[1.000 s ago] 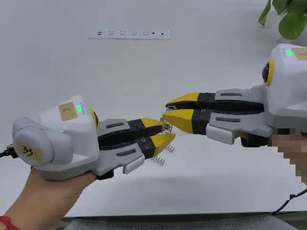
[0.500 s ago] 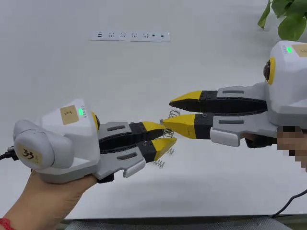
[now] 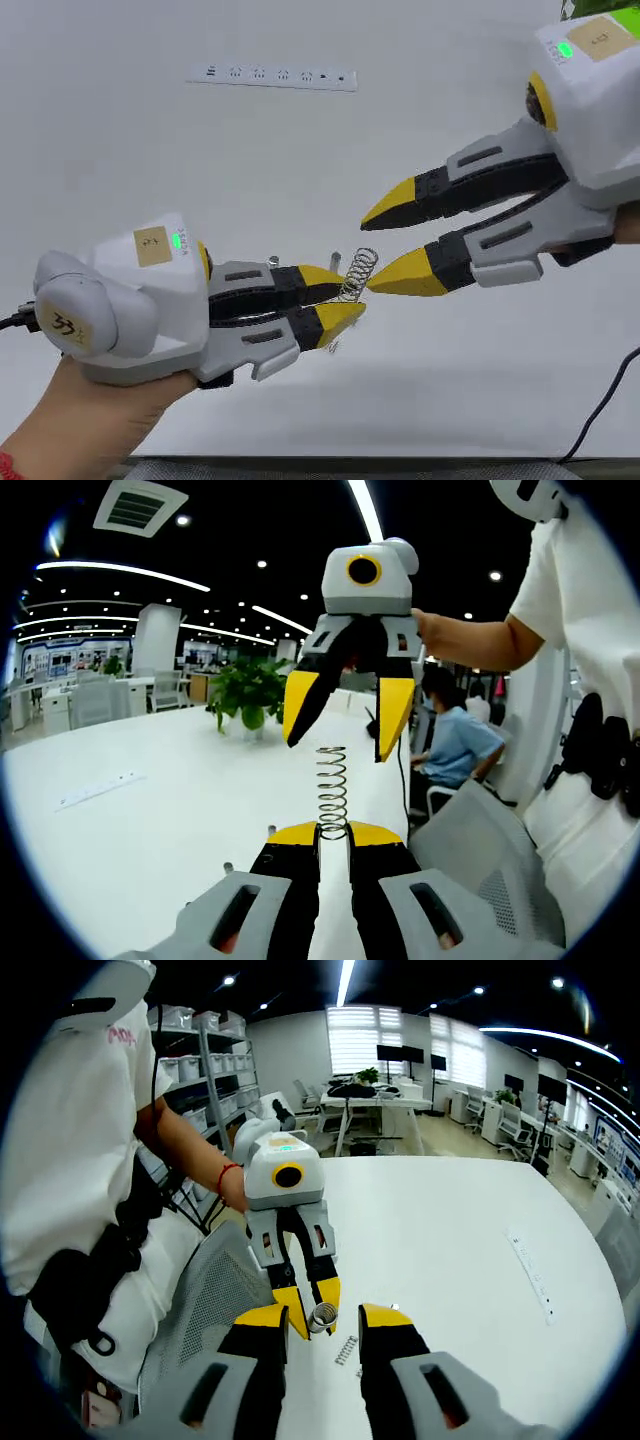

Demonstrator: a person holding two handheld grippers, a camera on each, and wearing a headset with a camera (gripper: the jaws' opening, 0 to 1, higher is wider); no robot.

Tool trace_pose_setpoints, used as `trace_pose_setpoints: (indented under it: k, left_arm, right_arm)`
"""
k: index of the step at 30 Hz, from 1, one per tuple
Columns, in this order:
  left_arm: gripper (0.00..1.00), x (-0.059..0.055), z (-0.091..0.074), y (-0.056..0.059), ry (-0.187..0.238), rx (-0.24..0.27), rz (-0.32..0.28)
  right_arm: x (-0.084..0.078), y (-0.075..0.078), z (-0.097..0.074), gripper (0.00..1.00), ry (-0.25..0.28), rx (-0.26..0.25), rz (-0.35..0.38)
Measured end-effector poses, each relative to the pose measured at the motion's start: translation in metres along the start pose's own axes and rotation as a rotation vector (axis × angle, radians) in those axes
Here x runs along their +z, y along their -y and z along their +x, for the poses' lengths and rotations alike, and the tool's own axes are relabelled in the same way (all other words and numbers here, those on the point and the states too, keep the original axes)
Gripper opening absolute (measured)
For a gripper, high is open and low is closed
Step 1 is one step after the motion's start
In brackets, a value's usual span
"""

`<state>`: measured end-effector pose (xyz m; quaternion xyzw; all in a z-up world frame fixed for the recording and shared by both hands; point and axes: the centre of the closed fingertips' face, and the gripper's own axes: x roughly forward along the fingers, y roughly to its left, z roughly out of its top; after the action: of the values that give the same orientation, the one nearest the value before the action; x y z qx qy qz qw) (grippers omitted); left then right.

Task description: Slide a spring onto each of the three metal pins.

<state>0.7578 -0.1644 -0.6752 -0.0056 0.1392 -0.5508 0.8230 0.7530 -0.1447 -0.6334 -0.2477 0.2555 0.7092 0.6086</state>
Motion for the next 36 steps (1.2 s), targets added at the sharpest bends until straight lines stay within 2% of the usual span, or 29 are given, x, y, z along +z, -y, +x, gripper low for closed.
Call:
trace_pose_setpoints:
  k: [3, 7, 13, 21, 27, 36]
  left_arm:
    - [0.1, -0.002, 0.001, 0.001, -0.005, -0.008, 0.004]
    - [0.1, -0.002, 0.002, 0.002, -0.008, -0.016, 0.008]
    - [0.1, -0.003, 0.002, 0.003, -0.015, -0.025, 0.013]
    - [0.1, -0.005, 0.002, 0.004, -0.014, -0.037, 0.014]
    - [0.1, -0.005, 0.003, 0.005, -0.01, -0.043, 0.014]
    - [0.1, -0.007, 0.003, 0.005, -0.011, -0.047, 0.014]
  right_arm:
    - [-0.001, -0.005, 0.005, 0.26, -0.073, 0.066, -0.047]
    - [-0.006, -0.008, 0.011, 0.22, -0.18, 0.124, -0.126]
    - [-0.022, -0.008, 0.016, 0.21, -0.341, 0.189, -0.231]
    - [-0.028, -0.009, 0.022, 0.16, -0.376, 0.231, -0.244]
    - [-0.031, -0.008, 0.021, 0.13, -0.381, 0.23, -0.248]
    - [-0.031, -0.009, 0.023, 0.12, -0.386, 0.218, -0.235]
